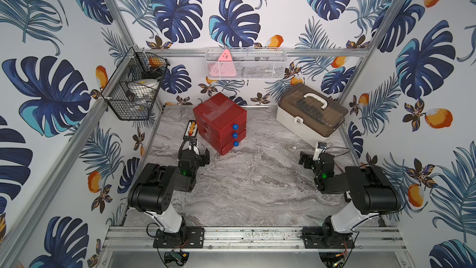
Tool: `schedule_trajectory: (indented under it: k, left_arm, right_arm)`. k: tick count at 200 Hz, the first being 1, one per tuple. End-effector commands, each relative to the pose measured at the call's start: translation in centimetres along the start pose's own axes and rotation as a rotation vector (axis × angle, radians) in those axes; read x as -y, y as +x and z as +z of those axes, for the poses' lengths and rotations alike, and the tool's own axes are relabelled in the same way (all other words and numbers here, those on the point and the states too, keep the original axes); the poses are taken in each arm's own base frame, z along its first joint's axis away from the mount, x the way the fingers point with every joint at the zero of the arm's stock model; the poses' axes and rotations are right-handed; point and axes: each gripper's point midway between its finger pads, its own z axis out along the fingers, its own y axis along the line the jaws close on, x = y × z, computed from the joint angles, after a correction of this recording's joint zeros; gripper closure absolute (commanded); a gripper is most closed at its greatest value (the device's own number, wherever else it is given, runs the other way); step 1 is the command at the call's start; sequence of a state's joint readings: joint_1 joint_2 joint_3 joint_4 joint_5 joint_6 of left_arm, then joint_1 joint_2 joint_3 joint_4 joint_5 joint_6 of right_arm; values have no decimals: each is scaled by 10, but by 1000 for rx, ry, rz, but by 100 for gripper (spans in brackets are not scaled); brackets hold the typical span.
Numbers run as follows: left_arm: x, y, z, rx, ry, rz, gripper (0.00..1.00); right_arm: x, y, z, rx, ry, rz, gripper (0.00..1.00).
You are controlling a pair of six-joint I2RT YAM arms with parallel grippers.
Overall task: Place the fruit knives into the drawer by color
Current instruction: Reset both arms
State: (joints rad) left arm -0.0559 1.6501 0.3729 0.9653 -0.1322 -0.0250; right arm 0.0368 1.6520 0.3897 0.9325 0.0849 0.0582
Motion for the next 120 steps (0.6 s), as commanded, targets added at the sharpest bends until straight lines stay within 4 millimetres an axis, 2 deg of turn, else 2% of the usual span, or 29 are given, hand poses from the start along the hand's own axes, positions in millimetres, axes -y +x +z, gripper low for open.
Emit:
schedule_trajectory:
  k: [1,40,120]
  left_arm:
    - [-1,-12,0,50,-7,6,1]
    - [-1,-13,-1,53,-7,6,1]
    - [-1,-13,-1,54,-7,5,1]
  right_arm:
    - [-12,-5,5,-6,-10,-62,0]
    - [-16,-10,4,29,5,-86,0]
    - [-21,-6,4,17,1,-108,0]
